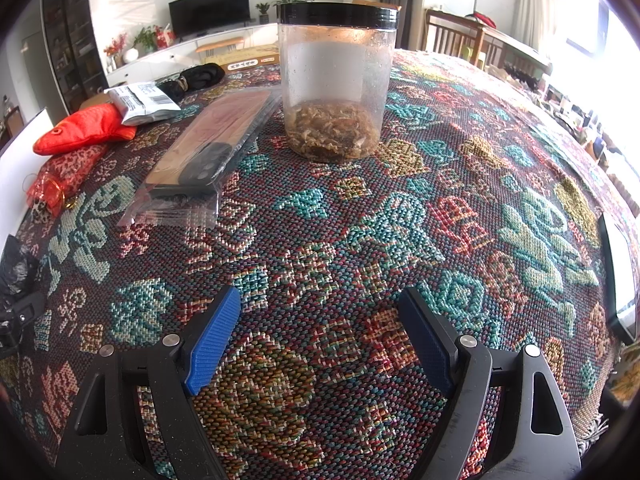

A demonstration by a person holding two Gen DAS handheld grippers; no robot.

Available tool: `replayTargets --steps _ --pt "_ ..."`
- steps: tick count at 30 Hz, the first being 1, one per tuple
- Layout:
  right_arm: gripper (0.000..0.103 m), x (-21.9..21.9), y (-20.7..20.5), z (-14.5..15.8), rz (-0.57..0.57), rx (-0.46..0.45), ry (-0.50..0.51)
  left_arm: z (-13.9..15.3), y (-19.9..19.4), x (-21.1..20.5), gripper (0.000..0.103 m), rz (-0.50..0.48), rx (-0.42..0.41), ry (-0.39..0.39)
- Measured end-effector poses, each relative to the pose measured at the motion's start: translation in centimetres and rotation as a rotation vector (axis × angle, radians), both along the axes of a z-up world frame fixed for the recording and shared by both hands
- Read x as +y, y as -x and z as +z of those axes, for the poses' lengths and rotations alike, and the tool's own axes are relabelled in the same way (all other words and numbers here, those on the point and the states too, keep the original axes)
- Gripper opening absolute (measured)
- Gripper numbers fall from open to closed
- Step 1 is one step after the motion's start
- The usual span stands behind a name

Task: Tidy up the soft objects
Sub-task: 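Close left tool on black plastic bag bundle, then grasp clear-packaged phone case with right tool while left tool holds black bag bundle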

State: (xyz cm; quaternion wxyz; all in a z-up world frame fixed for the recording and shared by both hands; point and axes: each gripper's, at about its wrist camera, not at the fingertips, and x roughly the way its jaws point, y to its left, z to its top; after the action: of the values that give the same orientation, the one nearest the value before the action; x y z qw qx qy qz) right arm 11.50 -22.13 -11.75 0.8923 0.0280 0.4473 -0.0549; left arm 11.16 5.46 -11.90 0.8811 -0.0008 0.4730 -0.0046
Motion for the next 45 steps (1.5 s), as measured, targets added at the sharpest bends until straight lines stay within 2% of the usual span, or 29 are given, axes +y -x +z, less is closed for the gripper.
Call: replayTargets --steps 2,4,6,10,12,16,19,21,22,24,26,28,30,31,36,38,41,45 --pt "0.085 -0.3 0.0 0.2 0.018 0.002 -0.044 0.0 0.1 0.2 0.103 0.002 -0.005 0.005" --pt "0.085 -0.8 0.3 0.9 0.061 -0.032 -0.148 -0.1 0.1 0.2 0.103 0.006 -0.012 0.005" --pt "0.084 -0.3 0.2 2.1 0.105 -0.055 -0.212 -0.2 0.2 0.2 0.103 0.015 -0.019 0.002" --pt "0.084 2.8 -4.4 4.8 0.145 -0.049 -0.267 -0.1 0.3 0.2 0.103 0.02 -0.022 0.005" --pt "0.084 4.4 -8.1 5.2 0.086 -0.02 -0.223 -0.1 0.3 0.2 0.103 0.019 -0.024 0.007" --pt "0.084 6.9 -15.0 2.0 -0.011 0.134 -0.182 0.0 0.6 0.4 0.103 0.016 -0.028 0.017" --pt "0.086 8.0 -17.1 0.1 -0.046 0.181 -0.106 0.0 0.6 0.5 0.103 0.016 -0.033 0.029" --pt "0.09 8.6 -17.6 -0.3 -0.005 0.191 -0.026 0.0 0.6 0.5 0.103 0.016 -0.034 0.032" --pt "0.092 8.3 -17.7 -0.3 0.008 0.181 -0.033 0.0 0.7 0.5 0.103 0.016 -0.034 0.03" --pt "0.092 6.8 -17.4 -0.3 -0.016 0.161 -0.056 0.1 0.7 0.6 0.103 0.016 -0.033 0.027" --pt "0.092 6.5 -17.0 -0.5 0.012 0.161 -0.046 0.1 0.7 0.6 0.103 0.016 -0.032 0.027" --pt "0.089 7.3 -16.6 -0.4 0.108 0.191 -0.018 0.1 0.7 0.6 0.103 0.016 -0.031 0.023" --pt "0.082 7.8 -14.7 0.0 0.218 0.214 -0.015 0.1 0.7 0.5 0.103 0.016 -0.028 0.017" --pt "0.081 8.0 -13.5 0.0 0.272 0.232 -0.023 0.1 0.6 0.4 0.103 0.016 -0.027 0.014" --pt "0.081 6.1 -5.5 0.1 0.449 0.309 0.007 0.0 0.5 0.3 0.103 0.016 -0.026 0.01" --pt "0.081 3.6 -2.3 0.1 0.447 0.339 0.023 0.0 0.5 0.2 0.103 0.017 -0.025 0.007" --pt "0.081 -2.0 0.1 0.1 0.355 0.377 0.007 0.0 0.5 0.2 0.103 0.019 -0.025 0.005" --pt "0.08 -9.7 -1.2 0.0 0.151 0.366 -0.036 0.0 0.5 0.2 0.103 0.019 -0.025 0.005"
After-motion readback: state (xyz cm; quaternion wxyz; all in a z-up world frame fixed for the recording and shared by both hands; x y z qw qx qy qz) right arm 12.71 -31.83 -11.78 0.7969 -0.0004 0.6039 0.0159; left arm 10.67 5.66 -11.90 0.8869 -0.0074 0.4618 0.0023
